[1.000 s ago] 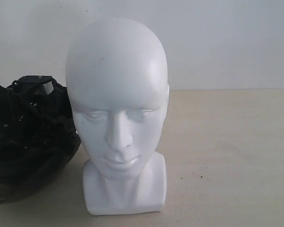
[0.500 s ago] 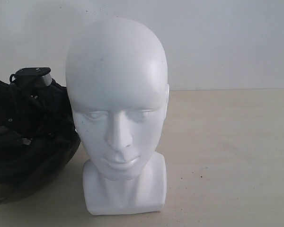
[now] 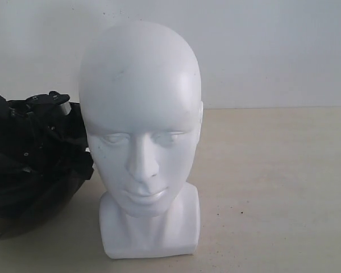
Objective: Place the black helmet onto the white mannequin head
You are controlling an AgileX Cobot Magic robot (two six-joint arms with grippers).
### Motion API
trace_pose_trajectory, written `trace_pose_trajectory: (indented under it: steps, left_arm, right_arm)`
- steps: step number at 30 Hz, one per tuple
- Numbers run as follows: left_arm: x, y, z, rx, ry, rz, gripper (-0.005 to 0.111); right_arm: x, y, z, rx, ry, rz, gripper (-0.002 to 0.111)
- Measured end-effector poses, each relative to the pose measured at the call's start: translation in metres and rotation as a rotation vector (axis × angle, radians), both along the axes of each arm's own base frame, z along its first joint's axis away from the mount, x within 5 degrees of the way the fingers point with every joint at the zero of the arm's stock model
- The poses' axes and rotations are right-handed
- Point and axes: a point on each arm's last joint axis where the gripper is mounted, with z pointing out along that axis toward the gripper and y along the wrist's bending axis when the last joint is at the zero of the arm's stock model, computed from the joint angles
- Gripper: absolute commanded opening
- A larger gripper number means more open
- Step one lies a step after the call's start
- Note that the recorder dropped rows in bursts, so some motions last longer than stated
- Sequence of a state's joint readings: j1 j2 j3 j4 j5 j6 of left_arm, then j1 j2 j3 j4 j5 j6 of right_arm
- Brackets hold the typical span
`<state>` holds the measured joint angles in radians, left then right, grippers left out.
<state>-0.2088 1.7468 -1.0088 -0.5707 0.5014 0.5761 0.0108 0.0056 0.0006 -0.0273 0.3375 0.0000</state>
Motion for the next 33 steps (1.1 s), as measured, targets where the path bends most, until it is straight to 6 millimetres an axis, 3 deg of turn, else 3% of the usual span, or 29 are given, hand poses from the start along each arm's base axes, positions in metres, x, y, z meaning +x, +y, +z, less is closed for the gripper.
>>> trace_pose_trajectory:
  steps: [1,13,22,33]
  left_arm:
    - [0.001,0.000,0.001,0.005,-0.011,-0.001,0.005]
    - [0.002,0.003,0.005,0.049,-0.052,-0.028,0.004]
    - [-0.013,0.030,0.047,0.090,-0.100,0.023,0.004]
    - [-0.031,0.032,0.073,0.048,-0.096,0.055,0.004]
  right_arm:
    - [0.000,0.000,0.000,0.000,0.000,0.000,0.000]
    - [0.000,0.000,0.000,0.000,0.000,0.000,0.000]
    - [0.000,0.000,0.000,0.000,0.000,0.000,0.000]
    - [0.000,0.000,0.000,0.000,0.000,0.000,0.000]
